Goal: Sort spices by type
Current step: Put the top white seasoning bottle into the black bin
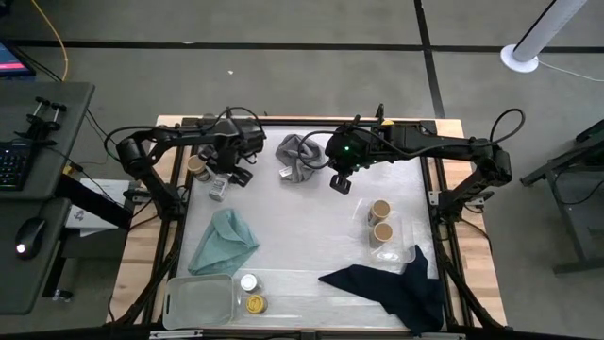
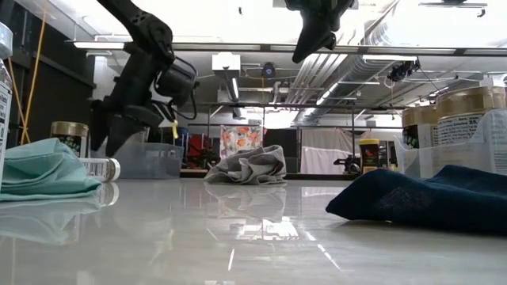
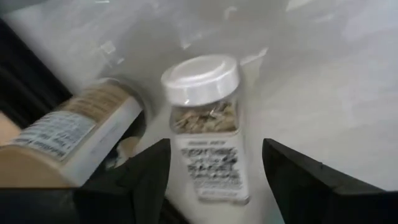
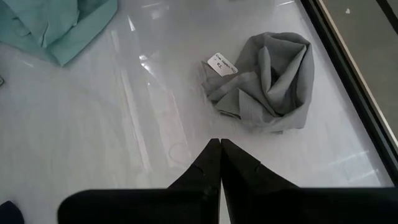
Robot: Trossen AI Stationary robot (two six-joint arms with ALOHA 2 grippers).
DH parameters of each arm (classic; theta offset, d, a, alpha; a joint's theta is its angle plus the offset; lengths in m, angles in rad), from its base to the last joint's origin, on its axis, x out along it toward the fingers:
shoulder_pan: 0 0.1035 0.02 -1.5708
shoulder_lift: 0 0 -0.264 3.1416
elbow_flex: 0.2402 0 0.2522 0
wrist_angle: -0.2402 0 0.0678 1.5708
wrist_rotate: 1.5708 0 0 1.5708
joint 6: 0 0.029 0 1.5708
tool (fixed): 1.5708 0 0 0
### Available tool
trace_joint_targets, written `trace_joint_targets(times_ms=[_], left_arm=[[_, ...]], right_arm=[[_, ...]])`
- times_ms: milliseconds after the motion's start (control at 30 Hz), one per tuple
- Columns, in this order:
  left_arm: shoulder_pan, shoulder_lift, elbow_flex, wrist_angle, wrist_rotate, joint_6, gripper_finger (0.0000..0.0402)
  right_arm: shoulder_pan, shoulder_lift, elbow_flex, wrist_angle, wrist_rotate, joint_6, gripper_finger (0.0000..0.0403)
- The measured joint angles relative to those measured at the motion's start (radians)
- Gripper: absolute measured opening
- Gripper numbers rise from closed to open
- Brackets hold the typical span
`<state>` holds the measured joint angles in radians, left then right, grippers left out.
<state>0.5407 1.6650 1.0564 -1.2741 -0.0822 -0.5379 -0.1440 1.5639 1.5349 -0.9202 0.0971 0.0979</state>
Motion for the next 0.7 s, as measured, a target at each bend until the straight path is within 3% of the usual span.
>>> trace_joint_targets(times_ms=[300, 700], left_arm=[[0.034, 0.0, -0.037, 0.123, -0.01, -0.097, 0.0241], [0.074, -0.002, -0.132, 0.214, -0.021, -0.11, 0.0239]], right_arm=[[0.0, 0.0, 0.0, 0.001, 0.0, -0.002, 0.0], [0.0, 0.0, 0.0, 0.002, 0.0, -0.002, 0.0]])
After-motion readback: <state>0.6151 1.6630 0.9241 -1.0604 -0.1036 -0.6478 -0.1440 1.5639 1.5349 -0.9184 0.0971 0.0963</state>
